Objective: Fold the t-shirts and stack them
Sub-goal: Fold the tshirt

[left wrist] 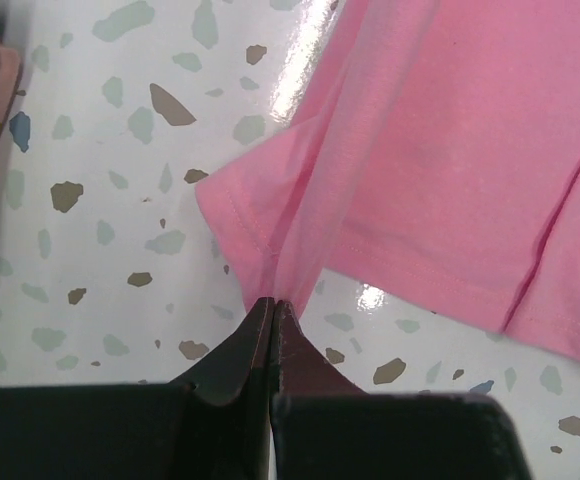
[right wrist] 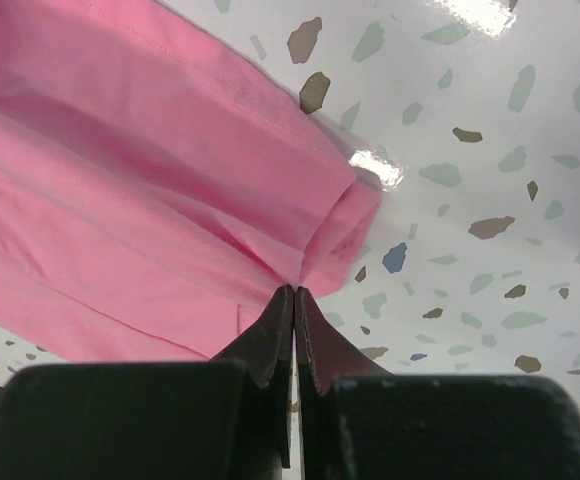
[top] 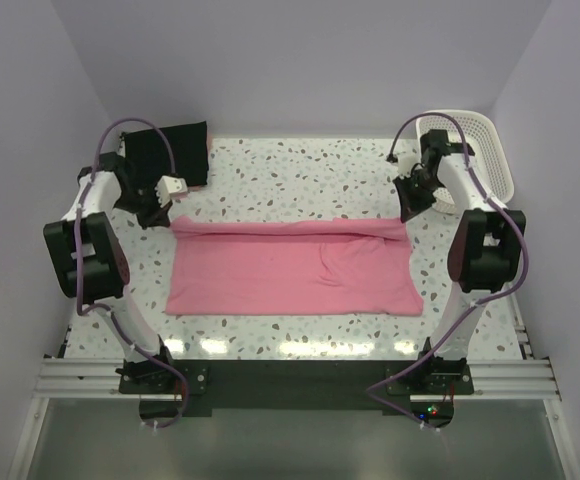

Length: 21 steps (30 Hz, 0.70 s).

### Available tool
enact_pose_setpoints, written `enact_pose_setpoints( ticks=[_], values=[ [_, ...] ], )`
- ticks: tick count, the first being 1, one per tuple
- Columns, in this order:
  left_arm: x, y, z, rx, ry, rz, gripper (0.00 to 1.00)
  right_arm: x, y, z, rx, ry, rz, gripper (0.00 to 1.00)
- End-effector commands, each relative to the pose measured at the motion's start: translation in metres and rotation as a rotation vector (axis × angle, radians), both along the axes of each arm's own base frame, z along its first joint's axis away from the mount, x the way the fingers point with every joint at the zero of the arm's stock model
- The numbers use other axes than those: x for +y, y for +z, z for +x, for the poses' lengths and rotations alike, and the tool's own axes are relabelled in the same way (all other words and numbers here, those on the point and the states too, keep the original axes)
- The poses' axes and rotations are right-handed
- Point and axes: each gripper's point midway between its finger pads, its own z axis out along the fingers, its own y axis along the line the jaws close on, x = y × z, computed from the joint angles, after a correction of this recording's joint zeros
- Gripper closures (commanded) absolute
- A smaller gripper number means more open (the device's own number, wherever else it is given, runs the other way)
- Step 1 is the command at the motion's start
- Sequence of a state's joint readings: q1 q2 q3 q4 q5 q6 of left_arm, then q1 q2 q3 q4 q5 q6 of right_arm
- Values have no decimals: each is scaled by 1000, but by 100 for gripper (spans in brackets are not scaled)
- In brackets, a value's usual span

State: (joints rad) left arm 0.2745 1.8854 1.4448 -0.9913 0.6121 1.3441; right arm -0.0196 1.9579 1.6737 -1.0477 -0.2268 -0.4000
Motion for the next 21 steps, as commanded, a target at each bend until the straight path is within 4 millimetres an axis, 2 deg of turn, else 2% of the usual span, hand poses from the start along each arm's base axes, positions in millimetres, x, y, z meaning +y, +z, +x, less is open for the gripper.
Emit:
enact_pose_setpoints(
  ticks=[1, 15, 21],
  values=[
    [11, 16, 6, -18, 31, -12, 100, -2, 33, 1, -64, -7, -5, 100],
    [19, 27, 8, -44, 23, -17, 100, -4, 63, -18, -101, -19, -4, 100],
    [21, 31, 1, -51, 3, -5, 100, -3, 53, -38, -61, -19, -4, 100]
  ],
)
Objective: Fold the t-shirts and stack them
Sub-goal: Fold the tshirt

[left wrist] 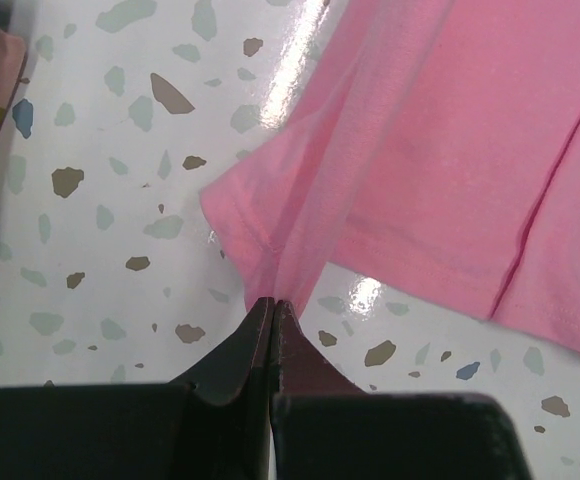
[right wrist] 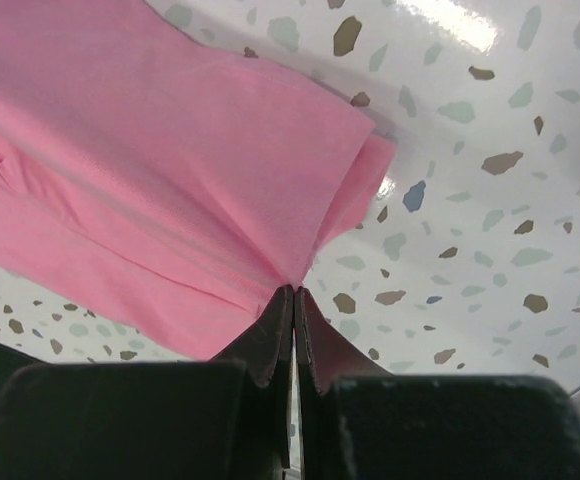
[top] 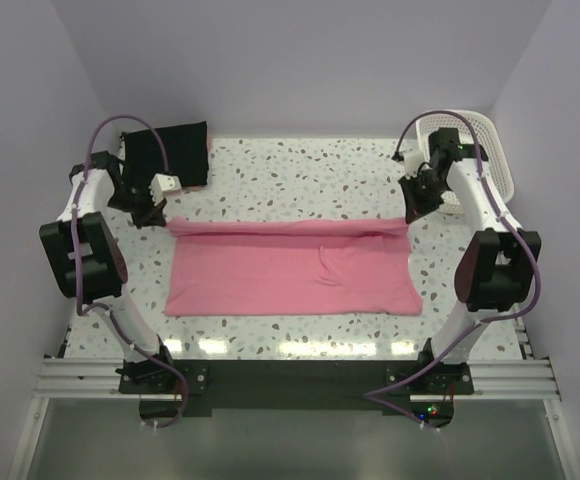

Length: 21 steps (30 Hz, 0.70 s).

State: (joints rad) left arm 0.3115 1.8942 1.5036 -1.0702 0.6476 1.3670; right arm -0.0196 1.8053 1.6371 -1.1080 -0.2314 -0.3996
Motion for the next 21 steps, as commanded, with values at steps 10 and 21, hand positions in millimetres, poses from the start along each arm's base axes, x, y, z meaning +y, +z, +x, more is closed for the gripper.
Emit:
enact_pose_setpoints(
  ticks=[10, 21],
  values=[
    [16, -1, -25, -43, -72, 88, 100, -5, -21, -46, 61, -18, -12, 100],
    [7, -47, -41, 5, -59, 139, 100, -6, -87, -48, 155, -55, -22, 100]
  ],
)
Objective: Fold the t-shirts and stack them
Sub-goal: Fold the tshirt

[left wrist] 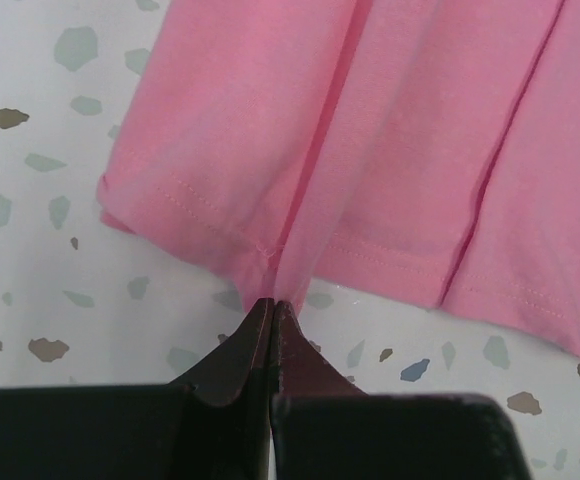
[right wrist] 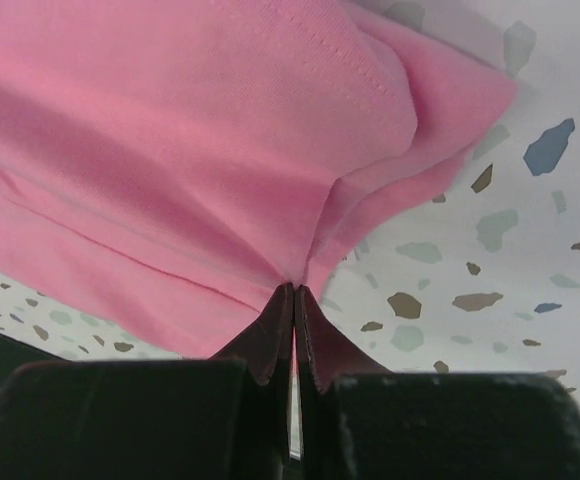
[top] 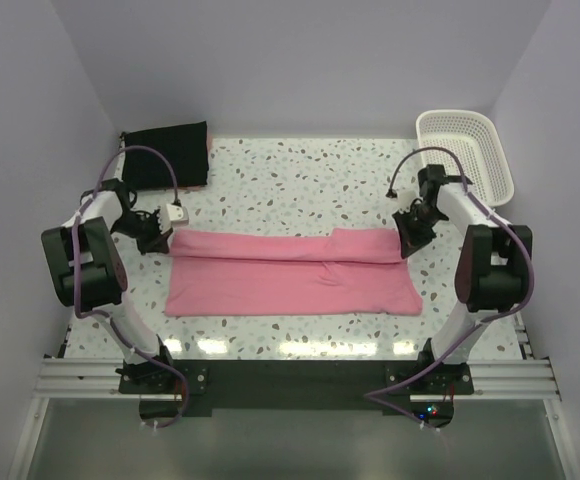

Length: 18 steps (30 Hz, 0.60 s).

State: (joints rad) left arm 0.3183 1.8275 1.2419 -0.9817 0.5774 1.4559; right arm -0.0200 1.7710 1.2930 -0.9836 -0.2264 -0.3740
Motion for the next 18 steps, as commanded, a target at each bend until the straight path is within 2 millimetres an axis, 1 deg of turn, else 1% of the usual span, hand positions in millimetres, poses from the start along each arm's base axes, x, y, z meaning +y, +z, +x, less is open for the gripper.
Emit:
enact_pose_setpoints(
  ticks=[1, 5, 8, 10, 11, 12, 13, 14, 15, 16, 18],
  values=[
    [9, -2, 11, -72, 7, 88, 100, -7, -13, 15, -35, -27, -29, 100],
    [9, -13, 6, -51, 11, 96, 100, -9, -22, 11, -14, -19, -41, 100],
    [8, -12, 5, -51, 11, 97, 100, -10, -22, 14, -16, -18, -48, 100],
    [5, -5, 6, -57, 14, 80, 100, -11, -17, 18, -26, -14, -49, 100],
    [5, 4, 8, -64, 16, 74, 100, -10, -14, 20, -31, -11, -49, 100],
    [3, 10, 9, -70, 18, 61, 100, -10, -7, 26, -51, -11, -46, 100],
    [3, 19, 14, -87, 19, 61, 100, -10, -2, 27, -53, -6, -45, 100],
    [2, 24, 10, -76, 18, 55, 100, -10, 2, 30, -63, -2, -44, 100],
    [1, 27, 11, -79, 17, 54, 100, -9, 11, 38, -90, 3, -41, 100],
    [1, 31, 11, -83, 12, 54, 100, -10, 14, 37, -86, 9, -40, 100],
    [1, 38, 7, -77, 6, 56, 100, -10, 23, 42, -105, 19, -41, 100]
  ],
)
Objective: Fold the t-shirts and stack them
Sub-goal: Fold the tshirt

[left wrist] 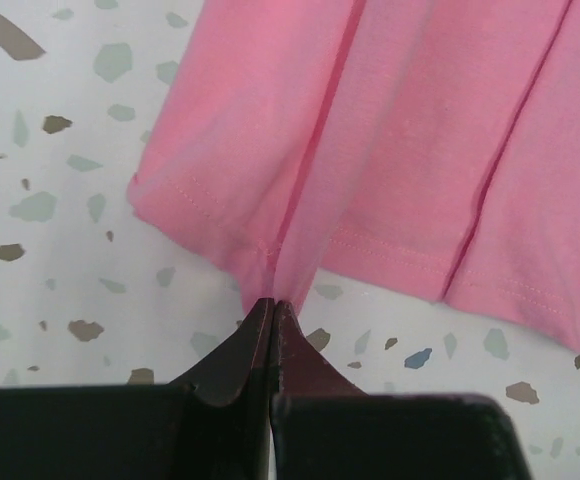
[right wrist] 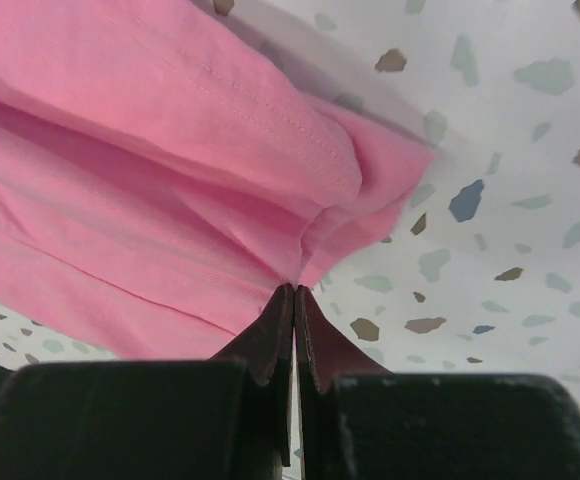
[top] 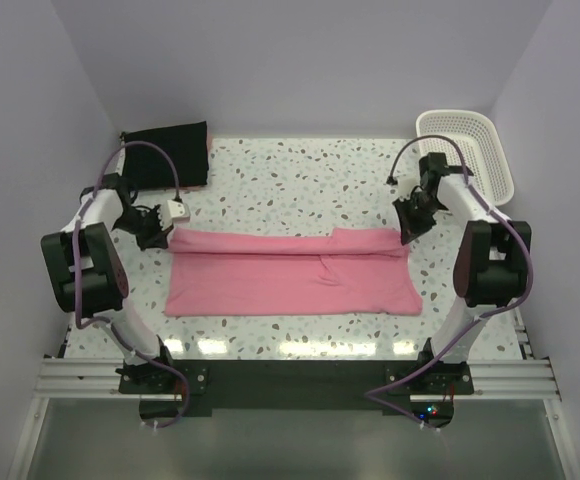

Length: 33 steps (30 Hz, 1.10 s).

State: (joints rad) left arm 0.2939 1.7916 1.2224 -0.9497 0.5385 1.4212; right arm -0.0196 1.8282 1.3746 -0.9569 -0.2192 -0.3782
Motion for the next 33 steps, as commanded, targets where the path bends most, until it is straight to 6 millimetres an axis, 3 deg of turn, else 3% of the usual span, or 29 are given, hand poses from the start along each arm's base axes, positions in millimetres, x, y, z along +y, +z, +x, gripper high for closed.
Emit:
enact_pose_setpoints(
  ticks=[1, 4, 13, 20, 22, 25, 28, 30, 33],
  values=[
    [1, 36, 4, -62, -12, 14, 100, -8, 22, 11, -46, 29, -33, 100],
    [3, 36, -5, -56, -27, 34, 100, -11, 21, 8, -41, 40, -45, 100],
    [-4, 6, -39, 36, -45, 38, 100, -17, -1, -2, -7, 66, -76, 100],
    [-4, -16, -41, 65, -7, 61, 100, -17, -14, -7, 30, 78, -77, 100],
    [-3, -20, -42, 77, -4, 65, 95, -17, -15, -11, 40, 87, -79, 100],
    [-2, -18, -45, 96, -9, 68, 78, -17, -16, -22, 76, 115, -71, 97],
    [-9, 5, -39, 75, -35, 26, 70, -10, -5, -32, 116, 155, -23, 70],
    [-21, 38, -16, -18, -34, -53, 65, -8, 11, -27, 84, 172, -10, 54],
    [-54, 84, 11, -104, -20, -149, 61, -6, 36, -22, 64, 160, 23, 46]
  ],
)
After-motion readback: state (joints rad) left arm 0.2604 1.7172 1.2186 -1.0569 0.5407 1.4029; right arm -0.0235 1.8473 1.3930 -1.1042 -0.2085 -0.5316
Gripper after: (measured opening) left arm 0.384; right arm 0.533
